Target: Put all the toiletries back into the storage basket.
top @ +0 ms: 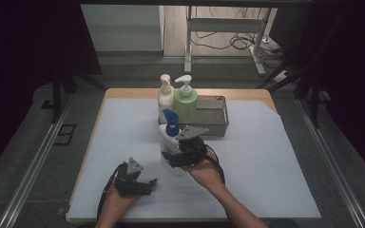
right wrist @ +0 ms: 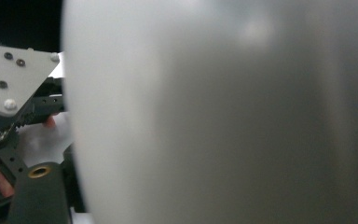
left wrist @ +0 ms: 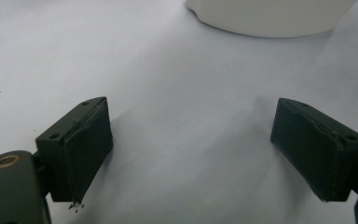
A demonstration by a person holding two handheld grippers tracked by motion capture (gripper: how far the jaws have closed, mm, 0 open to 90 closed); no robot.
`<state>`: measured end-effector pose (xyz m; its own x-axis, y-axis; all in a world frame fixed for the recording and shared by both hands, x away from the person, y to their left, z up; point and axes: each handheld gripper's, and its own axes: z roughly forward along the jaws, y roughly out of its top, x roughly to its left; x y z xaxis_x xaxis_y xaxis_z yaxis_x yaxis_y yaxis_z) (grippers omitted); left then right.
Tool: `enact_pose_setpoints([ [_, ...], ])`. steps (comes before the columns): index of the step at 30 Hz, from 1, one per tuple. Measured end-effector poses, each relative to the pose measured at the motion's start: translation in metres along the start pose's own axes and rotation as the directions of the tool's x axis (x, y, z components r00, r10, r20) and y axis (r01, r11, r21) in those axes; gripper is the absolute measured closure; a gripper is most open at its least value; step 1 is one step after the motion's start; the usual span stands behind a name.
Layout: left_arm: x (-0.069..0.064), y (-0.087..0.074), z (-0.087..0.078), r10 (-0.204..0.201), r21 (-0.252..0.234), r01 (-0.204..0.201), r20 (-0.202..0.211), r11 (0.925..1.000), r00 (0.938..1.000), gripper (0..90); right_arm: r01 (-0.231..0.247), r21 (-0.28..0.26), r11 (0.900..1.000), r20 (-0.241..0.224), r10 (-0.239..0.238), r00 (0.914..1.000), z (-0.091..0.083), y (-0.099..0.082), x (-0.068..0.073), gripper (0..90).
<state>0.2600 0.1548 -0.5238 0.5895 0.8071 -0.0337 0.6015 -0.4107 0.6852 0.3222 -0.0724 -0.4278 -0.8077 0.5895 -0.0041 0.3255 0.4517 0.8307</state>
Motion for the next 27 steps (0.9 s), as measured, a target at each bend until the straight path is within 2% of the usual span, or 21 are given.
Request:
enact_pose_setpoints([
  [7, 0.0000, 0.0000, 0.0000, -0.001, 0.000, 0.001, 0.001, 1.0000, 1.0000, 12.3, 0.006, -0.003, 1.0000, -0.015, -0.006, 0.9999, 0.0019, 0.0025, 0.0002, 33.7],
  [9, 0.0001, 0.0000, 0.0000, -0.001, 0.000, 0.001, 0.001, 1.0000, 1.0000, 12.3, 0.015, -0.002, 0.9999, -0.006, -0.015, 0.9999, 0.0018, 0.0023, 0.0003, 36.6],
  [17, 0.0001, 0.0000, 0.0000, -0.001, 0.000, 0.001, 0.001, 1.0000, 1.0000, 12.3, 0.005, 0.008, 1.0000, -0.006, -0.005, 1.0000, -0.0006, 0.0028, -0.0012, 38.7],
  [27, -0.0001, 0.0000, 0.0003, -0.007, -0.005, 0.007, 0.003, 1.0000, 1.0000, 12.3, 0.009, 0.033, 0.9994, -0.031, -0.008, 0.9995, -0.0054, 0.0056, -0.0034, 39.5],
])
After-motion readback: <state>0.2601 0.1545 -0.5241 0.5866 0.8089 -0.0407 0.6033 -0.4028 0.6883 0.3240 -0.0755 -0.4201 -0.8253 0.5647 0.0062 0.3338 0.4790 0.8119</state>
